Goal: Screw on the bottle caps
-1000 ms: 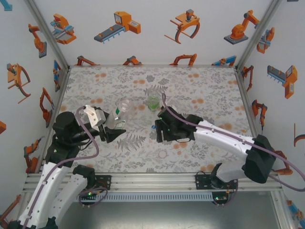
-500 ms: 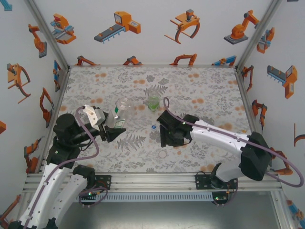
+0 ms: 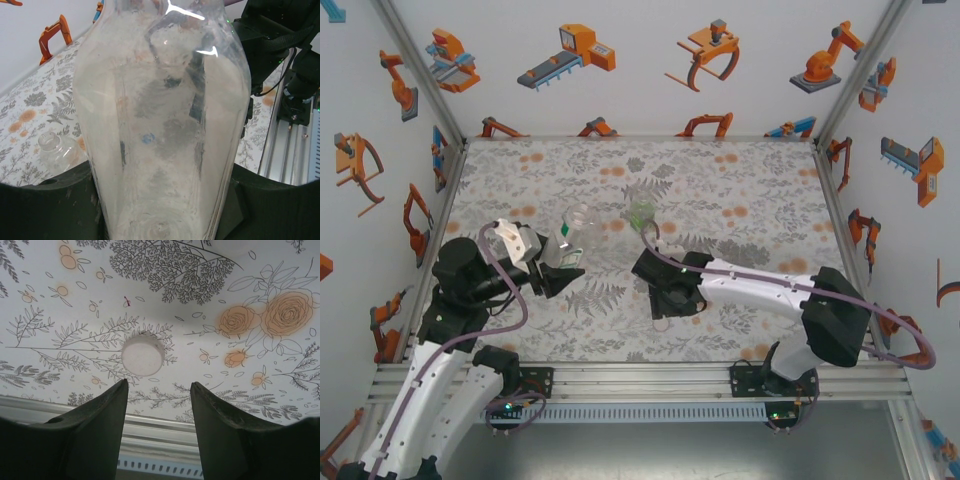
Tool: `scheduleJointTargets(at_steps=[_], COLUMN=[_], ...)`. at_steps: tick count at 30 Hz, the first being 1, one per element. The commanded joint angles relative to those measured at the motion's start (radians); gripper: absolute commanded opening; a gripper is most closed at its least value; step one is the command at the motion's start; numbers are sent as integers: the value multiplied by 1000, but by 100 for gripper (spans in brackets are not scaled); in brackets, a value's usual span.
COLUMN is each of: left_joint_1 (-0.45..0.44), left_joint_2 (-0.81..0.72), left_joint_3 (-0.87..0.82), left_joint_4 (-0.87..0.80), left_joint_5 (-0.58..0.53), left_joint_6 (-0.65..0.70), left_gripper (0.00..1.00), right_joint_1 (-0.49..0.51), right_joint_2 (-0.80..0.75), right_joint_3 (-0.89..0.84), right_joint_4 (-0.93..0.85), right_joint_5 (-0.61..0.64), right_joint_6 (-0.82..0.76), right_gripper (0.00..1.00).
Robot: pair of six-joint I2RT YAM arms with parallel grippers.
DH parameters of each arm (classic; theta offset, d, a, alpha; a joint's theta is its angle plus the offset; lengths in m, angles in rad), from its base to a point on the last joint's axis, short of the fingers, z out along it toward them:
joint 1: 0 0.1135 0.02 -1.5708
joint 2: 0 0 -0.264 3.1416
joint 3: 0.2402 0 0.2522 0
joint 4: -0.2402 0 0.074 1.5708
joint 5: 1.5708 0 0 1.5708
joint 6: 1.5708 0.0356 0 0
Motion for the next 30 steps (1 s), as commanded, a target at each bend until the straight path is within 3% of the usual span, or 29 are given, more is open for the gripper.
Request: scheduleJointTargets(at_steps=[1,9,30], left_joint_1=[-2,-3,-2], left_joint_2=[3,9,22], left_joint_3=[0,0,2], left_joint_4=[25,21,15], left_joint_5=[3,3,4], left_joint_6=[-12,-12,-9], left_gripper=[7,7,7], right_joint_1=[23,67,70], right_joint_2=[-6,69,133], right_joint_3=[-16,15,-2], right_joint_4=[42,48,102], right_joint_5=[43,59,51], right_joint_6=[12,25,25], right_gripper=[53,57,56])
